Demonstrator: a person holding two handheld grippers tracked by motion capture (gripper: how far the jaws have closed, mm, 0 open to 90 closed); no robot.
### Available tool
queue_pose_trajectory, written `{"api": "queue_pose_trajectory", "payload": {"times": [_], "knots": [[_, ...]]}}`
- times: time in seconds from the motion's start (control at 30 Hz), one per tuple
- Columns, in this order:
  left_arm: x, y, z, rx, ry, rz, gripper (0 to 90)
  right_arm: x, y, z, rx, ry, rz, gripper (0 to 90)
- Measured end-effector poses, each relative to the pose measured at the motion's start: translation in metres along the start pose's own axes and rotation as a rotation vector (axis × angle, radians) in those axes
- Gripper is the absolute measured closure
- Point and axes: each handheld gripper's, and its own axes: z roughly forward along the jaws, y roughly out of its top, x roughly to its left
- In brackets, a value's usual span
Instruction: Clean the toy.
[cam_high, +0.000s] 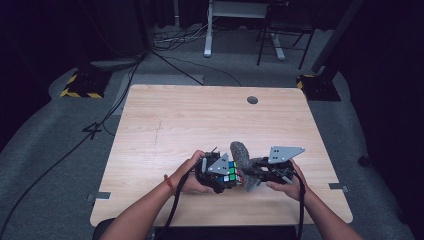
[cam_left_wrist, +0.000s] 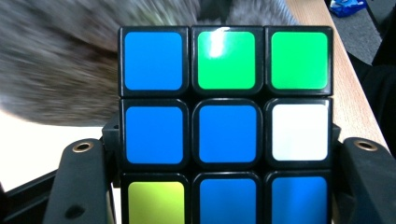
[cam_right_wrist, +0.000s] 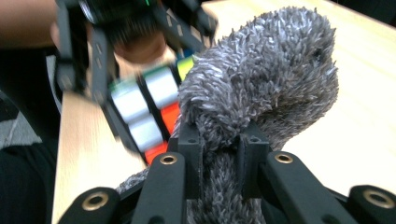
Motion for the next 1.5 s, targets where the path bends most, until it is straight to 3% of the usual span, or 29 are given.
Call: {"api": "queue_pose_trajectory", "payload": {"times": [0.13,0.27,0.43,0.57,0.7,0.77,0.97,1.07,1.17,1.4,1.5], "knots": [[0.003,0.000,-0.007,-0.024,0.022,-0.012,33.5,0.003,-0.006,-0.001,0.003,0.034,-0.001,76.1],[0.005,-0.002,-0.005,-0.012,0.027,-0.019,33.5,0.009,-0.002,-0.002,-0.021,0.054,-0.027,76.0],[0.004,-0.002,0.005,0.009,0.010,-0.022,33.5,0.014,0.006,-0.004,-0.073,0.076,-0.050,76.0],[0.000,-0.001,0.013,0.032,-0.009,-0.011,33.6,0.016,0.012,-0.003,-0.089,0.057,-0.063,76.0],[-0.001,-0.001,0.013,0.024,-0.016,-0.013,33.6,0.011,0.011,-0.002,-0.064,0.016,-0.051,76.0],[-0.002,0.000,0.009,0.008,-0.017,-0.018,33.5,0.005,0.006,-0.002,-0.043,-0.001,-0.023,76.1],[0.000,-0.001,-0.003,-0.021,0.007,-0.021,33.5,0.002,-0.007,-0.001,0.011,0.018,-0.003,76.2],[0.002,-0.002,-0.007,-0.026,0.016,-0.023,33.5,0.005,-0.011,-0.001,0.011,0.056,-0.003,76.1],[0.003,-0.002,-0.008,-0.038,0.026,-0.028,33.5,0.008,-0.009,-0.004,-0.011,0.078,-0.015,76.1],[0.000,-0.002,0.003,0.009,0.019,-0.016,33.5,0.017,0.002,-0.005,-0.065,0.108,-0.058,76.0],[-0.002,-0.002,0.008,0.019,0.003,-0.008,33.6,0.019,0.009,-0.004,-0.079,0.087,-0.073,76.0]]}}
